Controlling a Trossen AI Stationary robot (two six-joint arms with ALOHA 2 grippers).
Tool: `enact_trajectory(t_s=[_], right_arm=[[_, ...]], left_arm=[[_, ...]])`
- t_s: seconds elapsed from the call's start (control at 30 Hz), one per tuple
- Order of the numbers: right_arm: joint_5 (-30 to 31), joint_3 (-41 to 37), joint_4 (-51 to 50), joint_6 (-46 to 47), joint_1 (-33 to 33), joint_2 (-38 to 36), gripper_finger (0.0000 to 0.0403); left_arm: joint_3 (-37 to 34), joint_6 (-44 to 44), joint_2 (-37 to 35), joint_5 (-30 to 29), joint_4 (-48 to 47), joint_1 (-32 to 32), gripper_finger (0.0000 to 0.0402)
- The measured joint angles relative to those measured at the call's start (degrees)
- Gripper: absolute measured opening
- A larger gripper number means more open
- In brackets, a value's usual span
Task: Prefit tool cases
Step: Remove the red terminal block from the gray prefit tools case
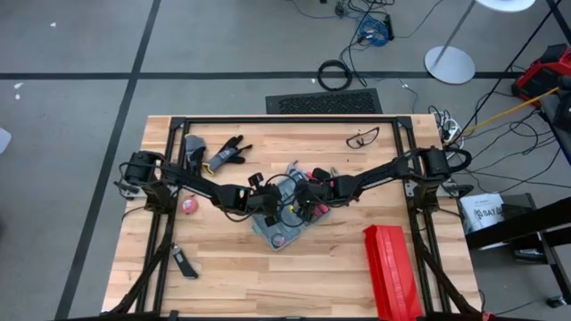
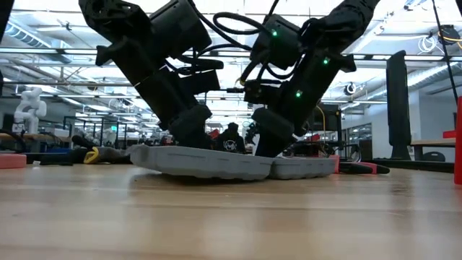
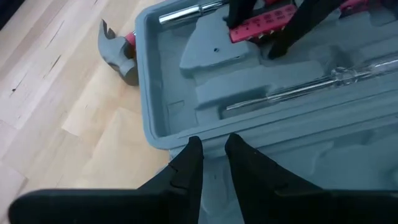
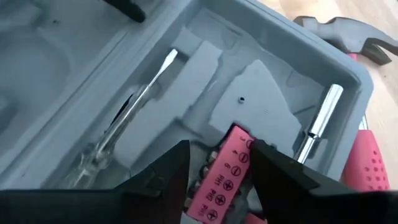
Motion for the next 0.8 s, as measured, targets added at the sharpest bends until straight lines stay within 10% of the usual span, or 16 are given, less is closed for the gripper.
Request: enact_trajectory(t_s=[0.37,0.53,0.8], right_arm=[[-7.6,-0.2,3.2,-0.6,-0.6,1.2,0.0010],[-17.1,-0.7,5.0,-1.7,-1.1,-2.6,0.0001],[-13.1,-0.6,1.3,-4.3,-1.0,-9.8,0.0001]], left_arm=[[-0.2,0.2,0.1,0.9,0.0,-0.1,0.0086],[-0.1,-0.7,0.2,1.4,1.0,-0.3,0.0086],[-0.2,-1.2,0.2,1.1,1.0,-0.7,0.0086]])
